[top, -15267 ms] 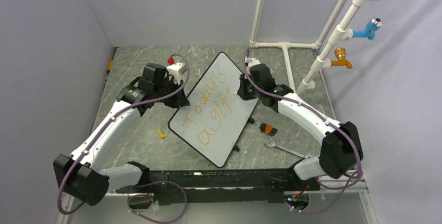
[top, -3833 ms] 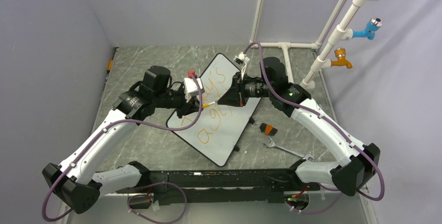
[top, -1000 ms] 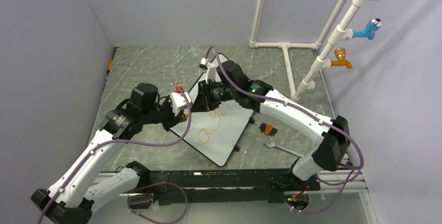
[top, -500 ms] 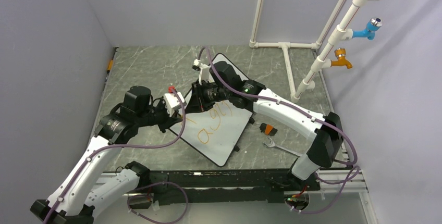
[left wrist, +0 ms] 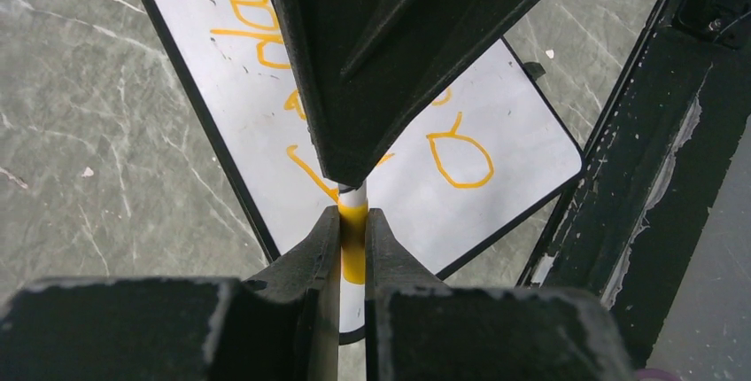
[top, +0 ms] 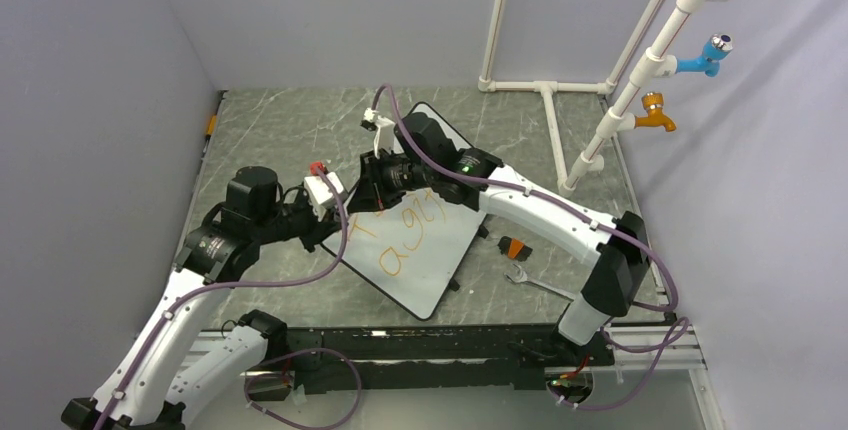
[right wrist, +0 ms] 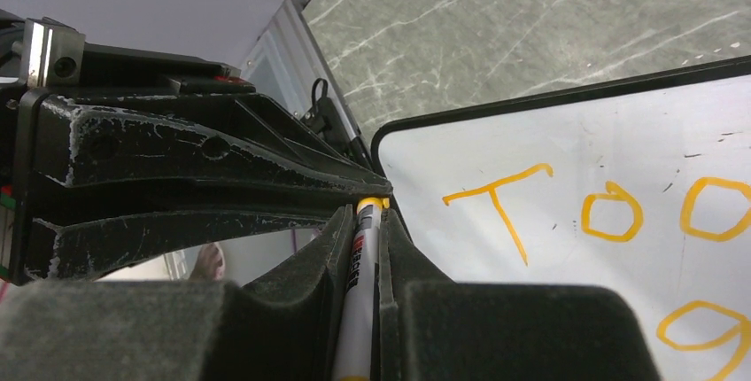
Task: Write a sentence on the whiteboard
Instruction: Insert the whiteboard marker without the cap into the pen cap.
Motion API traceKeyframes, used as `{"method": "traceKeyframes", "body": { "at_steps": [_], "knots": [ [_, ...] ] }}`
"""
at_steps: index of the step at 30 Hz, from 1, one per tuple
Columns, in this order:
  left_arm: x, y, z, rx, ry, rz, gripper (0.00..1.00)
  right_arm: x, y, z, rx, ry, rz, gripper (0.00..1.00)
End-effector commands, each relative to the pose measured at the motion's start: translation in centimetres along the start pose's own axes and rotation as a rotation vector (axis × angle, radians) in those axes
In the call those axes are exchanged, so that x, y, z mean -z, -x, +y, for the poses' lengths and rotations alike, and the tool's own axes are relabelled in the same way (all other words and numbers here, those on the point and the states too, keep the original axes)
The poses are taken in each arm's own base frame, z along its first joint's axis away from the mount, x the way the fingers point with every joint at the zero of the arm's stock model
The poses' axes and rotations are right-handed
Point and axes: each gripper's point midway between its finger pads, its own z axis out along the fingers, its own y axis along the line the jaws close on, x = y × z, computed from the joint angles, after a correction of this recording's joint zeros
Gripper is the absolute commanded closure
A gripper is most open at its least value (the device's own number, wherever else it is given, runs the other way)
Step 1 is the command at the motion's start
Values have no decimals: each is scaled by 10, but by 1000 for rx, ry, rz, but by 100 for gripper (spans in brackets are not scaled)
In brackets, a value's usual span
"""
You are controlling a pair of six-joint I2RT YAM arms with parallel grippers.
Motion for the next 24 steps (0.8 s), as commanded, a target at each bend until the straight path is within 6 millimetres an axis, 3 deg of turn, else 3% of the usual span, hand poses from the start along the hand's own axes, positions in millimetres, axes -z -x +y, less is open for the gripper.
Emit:
{"method": "traceKeyframes", "body": {
  "at_steps": [1, 3, 8, 10, 14, 17, 24],
  "knots": [
    [21, 121, -30, -294, -161, -452, 100, -20, -6, 34, 78, 61, 5, 100],
    [22, 120, -28, -293, -143, -448, 93, -12, 2, 29, 92, 27, -20, 100],
    [24, 117, -19, -284, -77, -443, 63, 14, 24, 10, 102, -66, -92, 100],
    [24, 117, -16, -278, -60, -435, 39, 26, 32, 0, 104, -102, -122, 100],
    [24, 116, -13, -270, -45, -426, 23, 56, 46, -22, 109, -206, -182, 100],
    [23, 115, -10, -265, -28, -425, 2, 84, 57, -41, 110, -302, -246, 100],
    [19, 114, 1, -227, 18, -405, 1, 144, 61, -81, 112, -543, -322, 100]
  ]
}}
